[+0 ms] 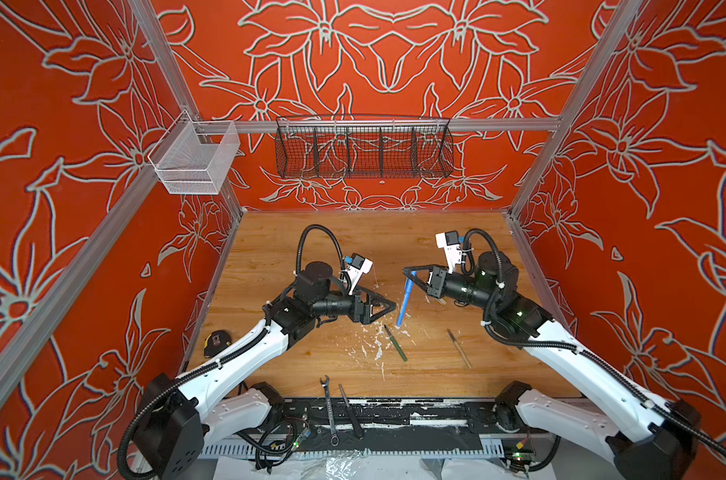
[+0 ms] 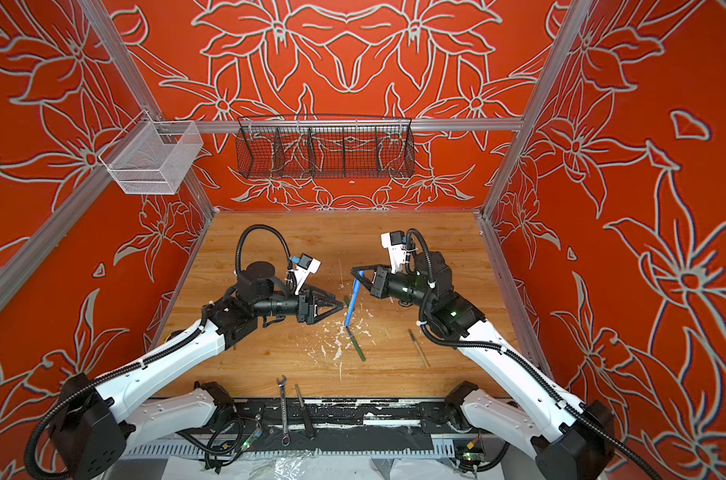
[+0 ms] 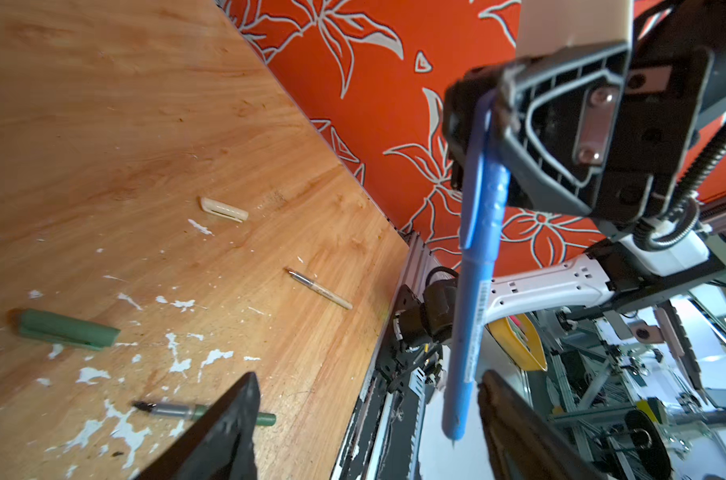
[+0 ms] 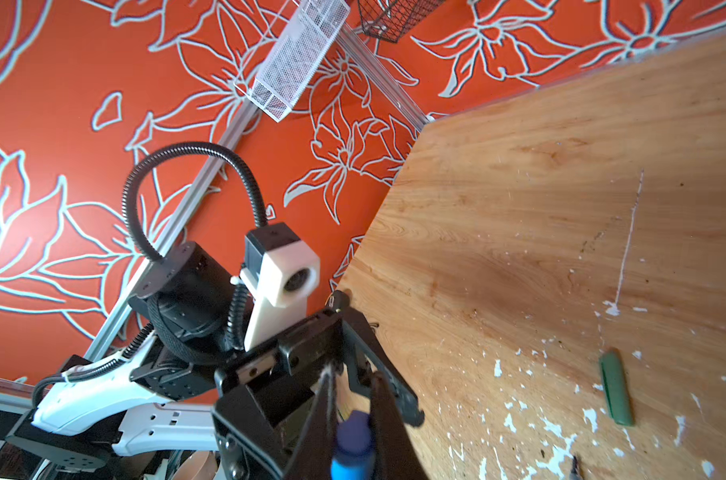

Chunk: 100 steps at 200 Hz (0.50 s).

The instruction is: Insert the pens into the pen caps

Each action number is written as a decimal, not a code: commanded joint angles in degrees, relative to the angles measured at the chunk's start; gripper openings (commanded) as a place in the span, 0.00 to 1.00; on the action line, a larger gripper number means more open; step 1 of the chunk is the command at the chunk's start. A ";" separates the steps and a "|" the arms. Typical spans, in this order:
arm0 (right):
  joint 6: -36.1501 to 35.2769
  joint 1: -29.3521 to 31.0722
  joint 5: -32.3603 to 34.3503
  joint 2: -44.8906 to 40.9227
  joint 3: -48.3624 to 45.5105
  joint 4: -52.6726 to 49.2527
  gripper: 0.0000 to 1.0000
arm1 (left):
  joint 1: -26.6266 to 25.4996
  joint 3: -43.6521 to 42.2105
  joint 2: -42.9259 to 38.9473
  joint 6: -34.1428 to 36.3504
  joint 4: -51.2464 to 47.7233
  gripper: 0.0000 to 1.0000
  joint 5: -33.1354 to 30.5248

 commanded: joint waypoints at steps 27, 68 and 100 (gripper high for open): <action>2.46 -1.30 -1.97 2.31 -1.49 7.00 0.00 | -1.85 -0.03 -0.19 0.89 4.11 0.81 2.20; 7.10 -1.68 -4.92 4.87 -2.41 14.33 0.00 | -2.60 -0.05 0.92 0.66 5.96 0.80 2.50; 7.10 -1.66 -3.49 4.92 -3.09 14.83 0.00 | -2.82 1.78 3.11 0.83 5.21 0.71 3.49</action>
